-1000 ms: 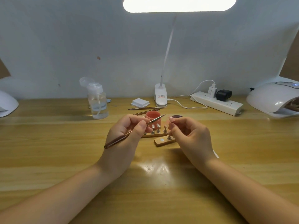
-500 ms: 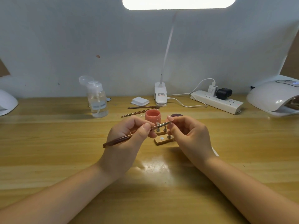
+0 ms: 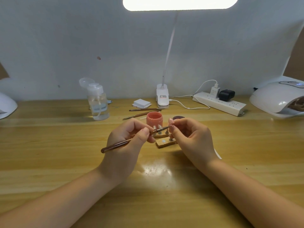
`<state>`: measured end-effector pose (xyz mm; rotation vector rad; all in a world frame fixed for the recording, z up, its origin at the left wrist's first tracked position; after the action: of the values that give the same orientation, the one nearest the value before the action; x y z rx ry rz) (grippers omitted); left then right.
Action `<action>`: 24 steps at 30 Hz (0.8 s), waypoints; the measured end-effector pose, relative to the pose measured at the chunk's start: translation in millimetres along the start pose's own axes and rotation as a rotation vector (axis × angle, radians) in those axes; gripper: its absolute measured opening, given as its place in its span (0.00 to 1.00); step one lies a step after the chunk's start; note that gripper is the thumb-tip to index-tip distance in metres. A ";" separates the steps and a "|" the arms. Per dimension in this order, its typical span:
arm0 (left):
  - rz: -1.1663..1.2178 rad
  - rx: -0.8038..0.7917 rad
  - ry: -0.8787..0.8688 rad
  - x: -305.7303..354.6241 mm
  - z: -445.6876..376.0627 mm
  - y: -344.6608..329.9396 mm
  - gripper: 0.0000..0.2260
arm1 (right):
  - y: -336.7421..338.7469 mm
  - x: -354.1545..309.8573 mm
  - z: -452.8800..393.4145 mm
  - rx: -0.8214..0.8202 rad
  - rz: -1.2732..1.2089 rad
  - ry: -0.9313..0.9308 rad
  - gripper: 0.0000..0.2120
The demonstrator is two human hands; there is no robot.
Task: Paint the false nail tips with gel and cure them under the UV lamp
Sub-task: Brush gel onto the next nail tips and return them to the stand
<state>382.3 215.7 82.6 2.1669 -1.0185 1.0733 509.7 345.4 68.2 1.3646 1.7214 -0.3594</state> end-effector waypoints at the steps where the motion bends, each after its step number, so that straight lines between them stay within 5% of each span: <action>1: 0.005 0.014 -0.003 0.8 -0.1 1.5 0.06 | 0.2 0.2 -0.1 0.002 0.003 -0.002 0.05; 19: -0.023 -0.019 0.035 -1.3 1.6 -3.7 0.06 | 5.7 5.4 -1.2 0.058 0.029 -0.056 0.03; 24: -0.012 0.123 0.055 -7.3 -0.2 11.0 0.07 | 14.6 9.8 -3.1 0.099 -0.010 -0.127 0.02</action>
<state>370.5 212.3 77.9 2.2238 -0.9362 1.2118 521.3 358.9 66.6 1.3743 1.6247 -0.5321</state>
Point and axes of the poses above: each hand's wrist, its own z-axis away from the middle knuckle, its own y-axis out of the back of the hand, x = y × z, the point moved 9 cm from there along -z, towards the middle knuckle
